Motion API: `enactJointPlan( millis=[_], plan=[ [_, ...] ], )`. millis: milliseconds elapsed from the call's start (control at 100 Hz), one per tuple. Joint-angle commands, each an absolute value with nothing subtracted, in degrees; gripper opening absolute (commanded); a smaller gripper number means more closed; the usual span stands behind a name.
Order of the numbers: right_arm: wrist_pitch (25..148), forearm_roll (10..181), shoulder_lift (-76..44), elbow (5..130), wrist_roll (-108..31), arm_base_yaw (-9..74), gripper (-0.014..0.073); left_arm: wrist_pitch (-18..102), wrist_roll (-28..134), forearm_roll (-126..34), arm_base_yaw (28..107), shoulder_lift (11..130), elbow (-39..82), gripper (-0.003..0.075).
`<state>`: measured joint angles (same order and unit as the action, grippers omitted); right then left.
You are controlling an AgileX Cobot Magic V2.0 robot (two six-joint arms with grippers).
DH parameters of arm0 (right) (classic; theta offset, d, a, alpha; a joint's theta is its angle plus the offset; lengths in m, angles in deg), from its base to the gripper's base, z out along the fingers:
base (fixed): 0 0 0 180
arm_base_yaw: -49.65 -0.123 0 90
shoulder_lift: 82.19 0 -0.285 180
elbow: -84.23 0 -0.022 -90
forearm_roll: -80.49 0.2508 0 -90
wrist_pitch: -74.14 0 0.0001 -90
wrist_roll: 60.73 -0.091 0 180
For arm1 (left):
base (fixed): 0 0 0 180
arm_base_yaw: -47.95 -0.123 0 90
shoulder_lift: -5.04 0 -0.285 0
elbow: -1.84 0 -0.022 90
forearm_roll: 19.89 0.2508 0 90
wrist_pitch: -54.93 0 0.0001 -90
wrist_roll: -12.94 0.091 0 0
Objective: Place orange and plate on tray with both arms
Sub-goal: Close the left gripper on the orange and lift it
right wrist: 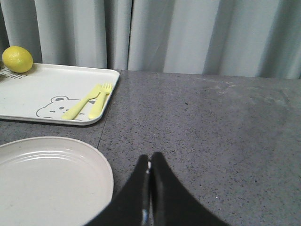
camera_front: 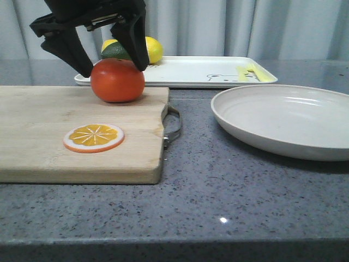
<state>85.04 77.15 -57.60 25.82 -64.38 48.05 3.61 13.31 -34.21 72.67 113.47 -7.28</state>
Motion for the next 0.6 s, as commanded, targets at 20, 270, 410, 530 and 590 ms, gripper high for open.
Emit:
enactJointPlan(
  millis=[20, 270, 410, 530, 590],
  plan=[
    [80.7, 77.1, -56.6, 27.9, -64.3, 48.5, -0.0057, 6.2, 13.5, -35.5, 73.0, 111.2, -9.1, 0.0680],
    [80.7, 77.1, -56.6, 27.9, -64.3, 48.5, -0.0057, 5.5, 13.5, -36.1, 73.0, 112.1, -9.1, 0.0679],
    [80.7, 77.1, -56.6, 27.9, -64.3, 48.5, -0.0057, 5.4, 13.5, -36.1, 73.0, 112.1, -9.1, 0.0664],
    [80.7, 77.1, -56.6, 27.9, -64.3, 48.5, -0.0057, 4.7, 13.5, -36.1, 73.0, 112.1, -9.1, 0.0583],
    [80.7, 77.1, -56.6, 27.9, -64.3, 48.5, -0.0057, 4.3, 13.5, -36.1, 73.0, 112.1, -9.1, 0.0522]
  ],
)
